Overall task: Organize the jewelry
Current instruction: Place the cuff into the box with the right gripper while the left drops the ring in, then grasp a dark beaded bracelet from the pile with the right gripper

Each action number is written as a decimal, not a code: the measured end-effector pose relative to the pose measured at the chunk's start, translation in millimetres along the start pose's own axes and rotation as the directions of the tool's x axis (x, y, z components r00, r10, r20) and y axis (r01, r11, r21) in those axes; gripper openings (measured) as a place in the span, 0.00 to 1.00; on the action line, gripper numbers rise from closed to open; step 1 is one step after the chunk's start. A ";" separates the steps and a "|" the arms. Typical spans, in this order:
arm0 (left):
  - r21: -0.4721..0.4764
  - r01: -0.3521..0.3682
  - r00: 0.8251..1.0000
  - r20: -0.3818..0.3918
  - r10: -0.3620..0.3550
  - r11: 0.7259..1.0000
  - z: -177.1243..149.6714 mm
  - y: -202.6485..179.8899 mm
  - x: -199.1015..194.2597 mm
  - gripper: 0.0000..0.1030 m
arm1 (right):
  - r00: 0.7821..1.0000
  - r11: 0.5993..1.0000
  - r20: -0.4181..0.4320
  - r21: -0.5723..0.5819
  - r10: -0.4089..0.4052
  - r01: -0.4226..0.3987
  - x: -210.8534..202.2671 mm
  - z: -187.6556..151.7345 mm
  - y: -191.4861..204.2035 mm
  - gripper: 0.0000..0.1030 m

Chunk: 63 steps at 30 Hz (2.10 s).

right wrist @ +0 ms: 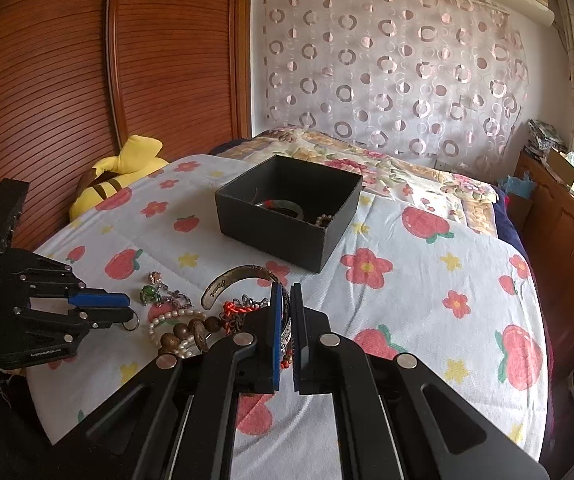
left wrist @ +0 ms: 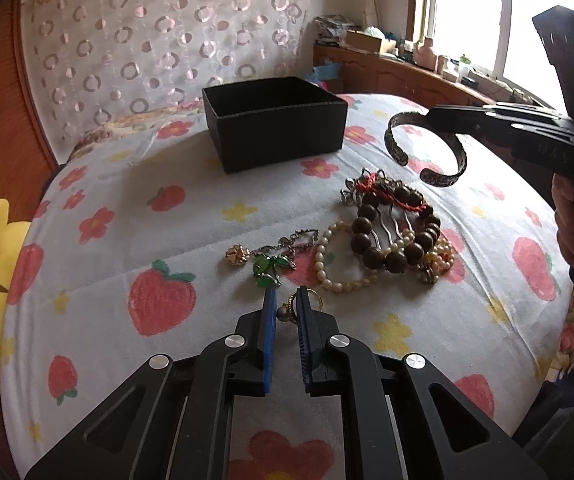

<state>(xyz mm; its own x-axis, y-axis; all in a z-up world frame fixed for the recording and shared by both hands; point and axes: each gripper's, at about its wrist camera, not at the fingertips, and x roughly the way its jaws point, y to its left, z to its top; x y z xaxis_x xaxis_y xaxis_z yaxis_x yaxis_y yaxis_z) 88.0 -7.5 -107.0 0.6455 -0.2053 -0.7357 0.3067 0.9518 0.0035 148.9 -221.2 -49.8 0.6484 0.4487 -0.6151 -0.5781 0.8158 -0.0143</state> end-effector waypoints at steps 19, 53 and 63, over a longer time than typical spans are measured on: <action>-0.036 -0.005 0.991 0.135 0.010 0.999 55.8 20.1 -29.6 0.09 | 0.998 0.997 0.023 0.039 -0.064 0.063 57.7 81.8 -28.7 0.05; -0.077 -0.064 0.997 0.028 0.067 0.995 154.4 32.2 74.1 0.15 | 0.999 0.999 0.044 0.050 0.007 -0.009 23.0 31.6 -37.8 0.08; -0.038 -0.071 0.990 0.117 0.075 0.997 117.9 17.8 21.0 0.62 | 0.999 0.995 -0.003 0.085 0.053 -0.053 15.8 -4.4 -23.8 0.08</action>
<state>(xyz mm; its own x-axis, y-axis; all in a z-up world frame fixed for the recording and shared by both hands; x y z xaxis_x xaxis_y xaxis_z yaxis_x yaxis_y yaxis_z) 189.4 -21.7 -42.6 0.7441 -0.1586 -0.6490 0.2336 0.9719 0.0303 170.7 -235.2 -62.6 0.6154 0.4902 -0.6172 -0.5669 0.8193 0.0854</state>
